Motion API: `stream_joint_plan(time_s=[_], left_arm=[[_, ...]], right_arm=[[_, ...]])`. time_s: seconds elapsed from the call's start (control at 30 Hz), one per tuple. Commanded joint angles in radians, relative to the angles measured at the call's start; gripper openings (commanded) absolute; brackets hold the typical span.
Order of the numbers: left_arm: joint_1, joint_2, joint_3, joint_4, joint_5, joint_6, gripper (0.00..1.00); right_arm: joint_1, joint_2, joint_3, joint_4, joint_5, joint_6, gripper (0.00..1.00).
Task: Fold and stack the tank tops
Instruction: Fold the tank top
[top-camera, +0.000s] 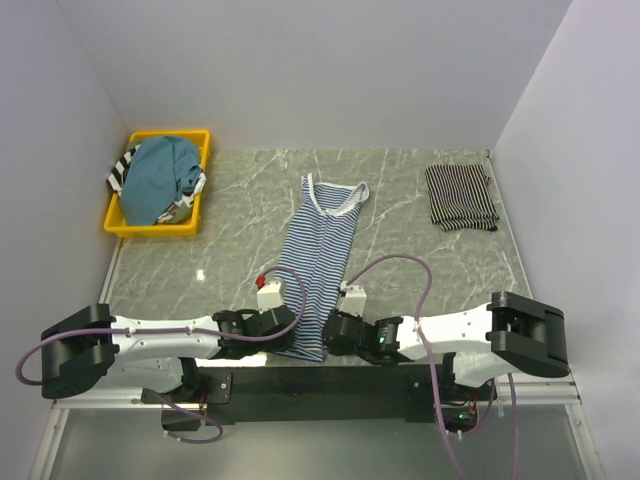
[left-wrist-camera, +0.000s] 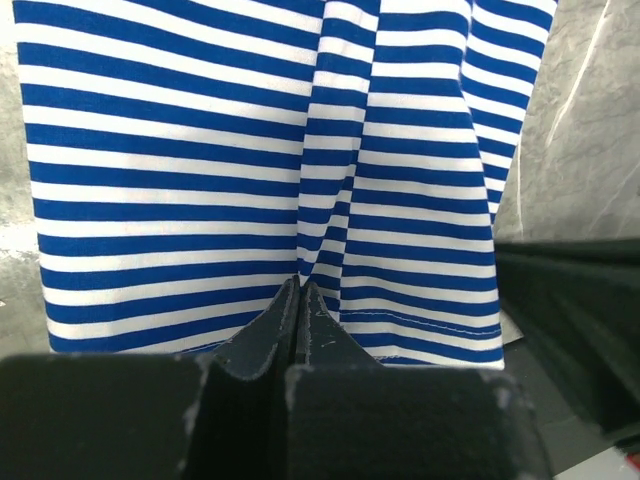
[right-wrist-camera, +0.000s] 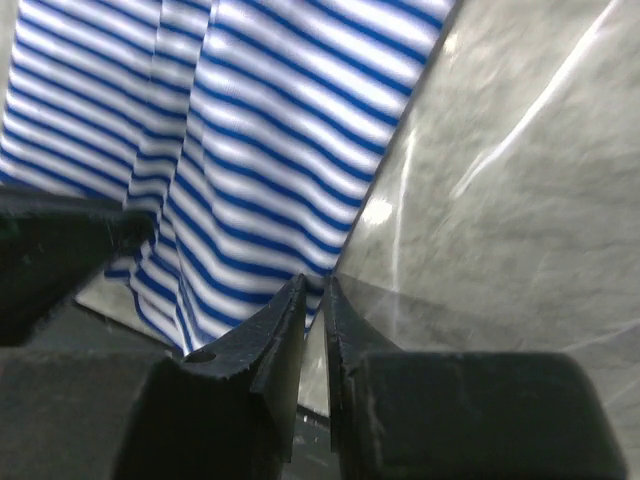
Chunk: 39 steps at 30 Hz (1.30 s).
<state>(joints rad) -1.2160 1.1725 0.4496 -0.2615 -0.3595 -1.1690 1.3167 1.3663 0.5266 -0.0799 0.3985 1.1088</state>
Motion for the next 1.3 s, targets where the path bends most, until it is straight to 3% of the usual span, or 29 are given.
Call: stream_joint_plan(time_s=[0.0,0.23,0.63,0.73,0.87,0.97,1.2,1.27], left_arm=[[0.001,-0.016,-0.020,0.024,0.022,-0.020,0.01],[0.003,-0.030,-0.009,0.024,0.033,-0.009,0.01],[0.004,-0.204,0.139,-0.171,-0.039,0.007,0.48],[0.030,-0.255,0.152,-0.269,-0.099,-0.066,0.52],[0.122,-0.301,0.115,-0.375,-0.093,-0.107,0.45],[0.180,-0.350,0.078,-0.363,-0.050,-0.098,0.40],[0.291,-0.427,-0.049,-0.325,0.033,-0.101,0.41],[0.303,-0.433,-0.074,-0.309,0.054,-0.093,0.45]], right_arm=[[0.042,0.013,0.007,0.008,0.008,0.035,0.20],[0.065,-0.042,-0.055,-0.083,0.023,0.121,0.23],[-0.068,-0.349,-0.129,-0.179,0.050,0.066,0.35],[-0.070,-0.392,-0.099,-0.158,0.037,0.030,0.37],[-0.051,-0.275,-0.004,-0.112,0.004,-0.024,0.36],[-0.025,-0.182,0.067,-0.092,-0.013,-0.036,0.26],[0.053,0.045,0.131,-0.040,-0.039,-0.009,0.20],[0.058,0.086,0.122,-0.034,-0.049,0.008,0.19]])
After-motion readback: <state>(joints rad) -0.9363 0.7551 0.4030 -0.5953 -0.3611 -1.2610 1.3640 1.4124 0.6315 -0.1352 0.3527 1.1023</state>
